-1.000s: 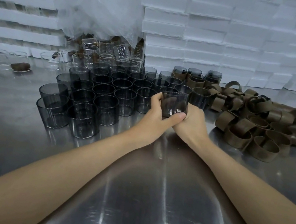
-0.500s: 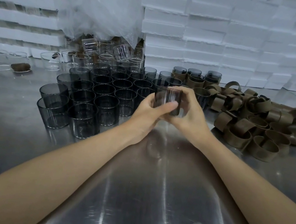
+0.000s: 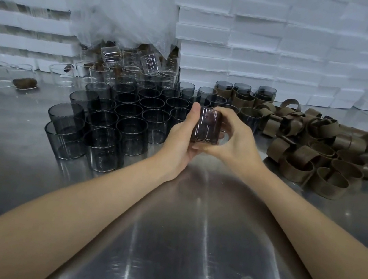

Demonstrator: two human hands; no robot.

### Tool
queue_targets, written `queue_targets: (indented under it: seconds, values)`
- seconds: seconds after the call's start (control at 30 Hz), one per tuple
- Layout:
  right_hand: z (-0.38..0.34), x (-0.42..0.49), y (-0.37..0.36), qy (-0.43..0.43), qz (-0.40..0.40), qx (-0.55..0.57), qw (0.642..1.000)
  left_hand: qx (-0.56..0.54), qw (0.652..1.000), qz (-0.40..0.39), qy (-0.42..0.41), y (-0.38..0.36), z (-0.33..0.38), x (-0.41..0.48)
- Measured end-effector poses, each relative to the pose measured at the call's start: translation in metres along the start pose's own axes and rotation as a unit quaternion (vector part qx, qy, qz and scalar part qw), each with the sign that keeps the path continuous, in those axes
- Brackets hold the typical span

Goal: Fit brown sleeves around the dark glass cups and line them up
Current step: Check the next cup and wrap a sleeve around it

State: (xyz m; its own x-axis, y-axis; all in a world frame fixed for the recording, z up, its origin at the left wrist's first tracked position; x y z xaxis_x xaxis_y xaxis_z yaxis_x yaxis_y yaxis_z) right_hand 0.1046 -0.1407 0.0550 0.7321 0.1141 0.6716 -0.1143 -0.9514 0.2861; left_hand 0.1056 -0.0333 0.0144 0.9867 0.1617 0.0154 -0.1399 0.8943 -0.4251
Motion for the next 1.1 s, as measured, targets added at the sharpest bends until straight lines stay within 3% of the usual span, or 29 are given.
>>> queue_targets:
  seconds: [0.13, 0.33, 0.5, 0.6, 0.7, 0.83, 0.97, 1.03, 1.1]
  values:
    - [-0.004, 0.001, 0.002, 0.034, 0.015, -0.043, 0.998, 0.031, 0.997, 0.044, -0.055, 0.005, 0.005, 0.001]
    - [-0.003, 0.000, 0.005, 0.083, 0.048, -0.089, 0.991, 0.098, 0.968, 0.076, -0.217, 0.013, 0.024, -0.005]
    - [0.001, -0.001, 0.005, 0.113, 0.050, -0.122, 0.985, 0.110, 0.958, 0.132, -0.230, 0.020, 0.028, -0.007]
    - [0.006, -0.001, 0.003, 0.074, 0.041, -0.092, 0.992, 0.151, 0.956, 0.099, -0.230, 0.016, 0.028, -0.006]
    - [0.013, 0.001, 0.008, -0.009, 0.049, -0.023, 0.999, 0.181, 0.965, 0.003, -0.188, 0.002, 0.017, -0.004]
    - [0.019, 0.004, 0.013, -0.088, -0.001, 0.029, 0.996, 0.244, 0.945, -0.060, -0.210, -0.006, 0.011, -0.005]
    - [0.012, 0.010, 0.015, -0.011, -0.146, -0.104, 0.984, 0.232, 0.941, -0.007, -0.247, 0.003, 0.019, -0.002]
    - [0.012, 0.018, 0.024, 0.042, -0.119, -0.253, 0.959, 0.198, 0.957, -0.001, -0.210, 0.005, 0.016, -0.001]
    - [0.018, 0.025, 0.042, 0.020, -0.035, -0.422, 0.906, 0.189, 0.963, 0.004, -0.192, 0.005, 0.014, -0.001]
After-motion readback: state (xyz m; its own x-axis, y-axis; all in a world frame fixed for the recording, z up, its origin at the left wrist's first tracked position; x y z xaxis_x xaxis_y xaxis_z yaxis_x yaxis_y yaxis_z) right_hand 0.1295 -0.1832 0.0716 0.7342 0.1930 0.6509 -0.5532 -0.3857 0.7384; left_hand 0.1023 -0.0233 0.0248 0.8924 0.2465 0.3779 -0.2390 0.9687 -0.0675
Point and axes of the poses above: each hand's wrist, its own x-axis towards the middle knuckle, its own y-axis out of the back of the hand, z = x × y, the point moved 7 cm from there along x, towards the middle knuckle, and after that the axes turned 13 degrees about z, right-handed, at the moved point
